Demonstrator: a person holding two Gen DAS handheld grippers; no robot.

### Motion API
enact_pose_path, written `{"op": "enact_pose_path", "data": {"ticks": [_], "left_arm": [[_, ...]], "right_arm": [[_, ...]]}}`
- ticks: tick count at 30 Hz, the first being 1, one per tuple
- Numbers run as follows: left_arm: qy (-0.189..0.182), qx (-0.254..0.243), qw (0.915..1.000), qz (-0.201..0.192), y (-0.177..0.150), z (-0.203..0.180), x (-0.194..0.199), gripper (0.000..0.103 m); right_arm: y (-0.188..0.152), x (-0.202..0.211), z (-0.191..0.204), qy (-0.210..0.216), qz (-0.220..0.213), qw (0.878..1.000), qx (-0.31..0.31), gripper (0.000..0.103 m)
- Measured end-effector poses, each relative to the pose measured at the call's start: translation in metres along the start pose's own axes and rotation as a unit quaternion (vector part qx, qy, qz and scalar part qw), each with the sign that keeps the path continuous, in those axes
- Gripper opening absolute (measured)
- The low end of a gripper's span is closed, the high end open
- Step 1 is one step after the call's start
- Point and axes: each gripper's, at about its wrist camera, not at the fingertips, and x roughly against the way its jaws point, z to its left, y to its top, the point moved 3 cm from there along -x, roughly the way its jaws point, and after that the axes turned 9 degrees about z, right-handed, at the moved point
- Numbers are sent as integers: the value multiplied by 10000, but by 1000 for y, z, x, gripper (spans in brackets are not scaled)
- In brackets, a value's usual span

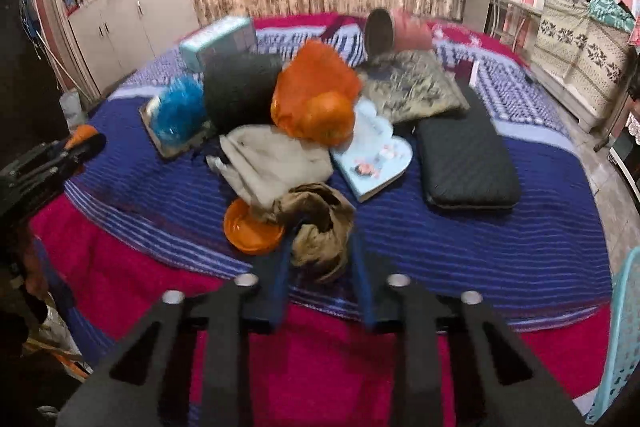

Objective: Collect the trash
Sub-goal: 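Grasp the mandarin orange with the left tool while the right tool grasps the brown crumpled paper, then carry the mandarin with the left tool into the blue basket while the right tool drops the brown paper there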

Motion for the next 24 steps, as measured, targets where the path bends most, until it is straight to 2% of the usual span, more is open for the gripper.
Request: {"op": "enact_pose_path", "data": {"ticks": [6, 13, 19, 22, 24], "left_arm": [[-68, -94, 9998, -180, 14, -19, 7, 32], [-347, -230, 9984, -389, 36, -65, 17, 32], [-501, -507, 9963, -490, 47, -108, 23, 32], [-541, -651, 9948, -567, 52, -129, 25, 32], [-642, -695, 9939, -566, 54, -143, 24, 32]], "right_arm": [[-5, 50, -31, -216, -615, 9972, -365, 19], [-32, 123, -94, -557, -1439, 9826, -1030, 18], [-61, 146, -151, -960, -1742, 9659, -1658, 18], [-75, 159, -182, -1134, -1901, 9545, -1999, 18], [-85, 167, -203, -1423, -1986, 9439, -2222, 18]]}}
